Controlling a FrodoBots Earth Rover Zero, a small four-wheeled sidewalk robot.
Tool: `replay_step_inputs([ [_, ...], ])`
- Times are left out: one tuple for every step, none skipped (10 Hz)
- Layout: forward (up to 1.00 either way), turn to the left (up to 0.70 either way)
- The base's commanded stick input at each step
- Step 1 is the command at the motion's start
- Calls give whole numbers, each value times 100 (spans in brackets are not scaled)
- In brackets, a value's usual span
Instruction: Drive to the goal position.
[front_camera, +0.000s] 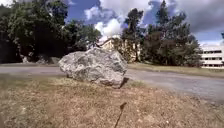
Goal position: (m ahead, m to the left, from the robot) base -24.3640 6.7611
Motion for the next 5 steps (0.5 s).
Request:
replay_step_inputs([
  [0, -85],
  [0, -85],
  [0, -85],
  [0, -85],
  [0, -85],
])
